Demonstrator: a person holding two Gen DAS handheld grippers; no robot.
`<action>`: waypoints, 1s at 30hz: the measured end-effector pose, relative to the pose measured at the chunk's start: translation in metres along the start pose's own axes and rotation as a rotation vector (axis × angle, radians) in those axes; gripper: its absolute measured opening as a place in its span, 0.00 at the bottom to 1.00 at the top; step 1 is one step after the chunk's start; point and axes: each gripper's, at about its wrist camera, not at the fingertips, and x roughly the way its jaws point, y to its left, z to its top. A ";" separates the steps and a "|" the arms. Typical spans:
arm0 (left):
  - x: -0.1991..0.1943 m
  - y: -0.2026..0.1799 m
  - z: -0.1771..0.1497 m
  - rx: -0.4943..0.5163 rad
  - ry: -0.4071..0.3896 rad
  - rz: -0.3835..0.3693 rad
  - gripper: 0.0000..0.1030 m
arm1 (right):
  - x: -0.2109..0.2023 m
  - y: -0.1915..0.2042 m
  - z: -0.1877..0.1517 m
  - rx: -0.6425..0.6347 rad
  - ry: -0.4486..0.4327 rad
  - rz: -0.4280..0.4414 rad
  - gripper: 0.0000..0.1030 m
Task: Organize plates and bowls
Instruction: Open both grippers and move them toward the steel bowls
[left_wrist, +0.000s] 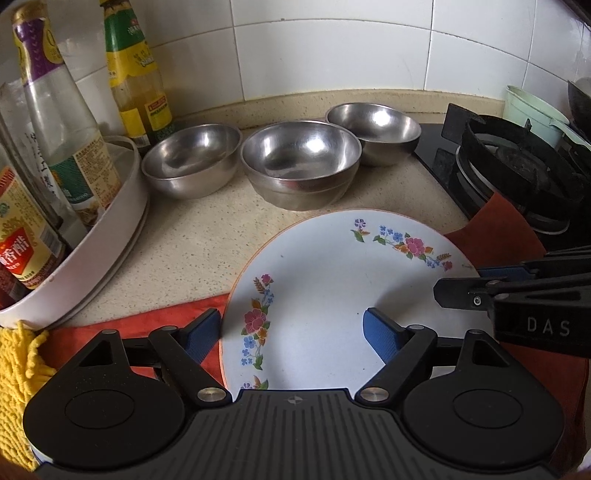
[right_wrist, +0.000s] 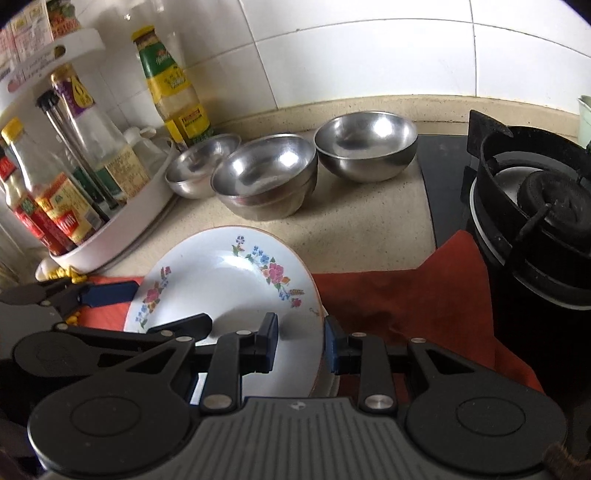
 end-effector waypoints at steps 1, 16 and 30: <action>0.001 0.000 0.000 0.000 0.002 -0.004 0.85 | 0.000 0.001 0.000 -0.011 0.003 -0.005 0.26; -0.006 0.000 0.003 0.016 -0.013 0.016 0.83 | -0.018 0.024 -0.005 -0.245 -0.082 -0.068 0.30; 0.008 0.015 0.047 -0.059 -0.054 0.067 0.86 | -0.013 -0.008 0.047 -0.151 -0.094 -0.034 0.31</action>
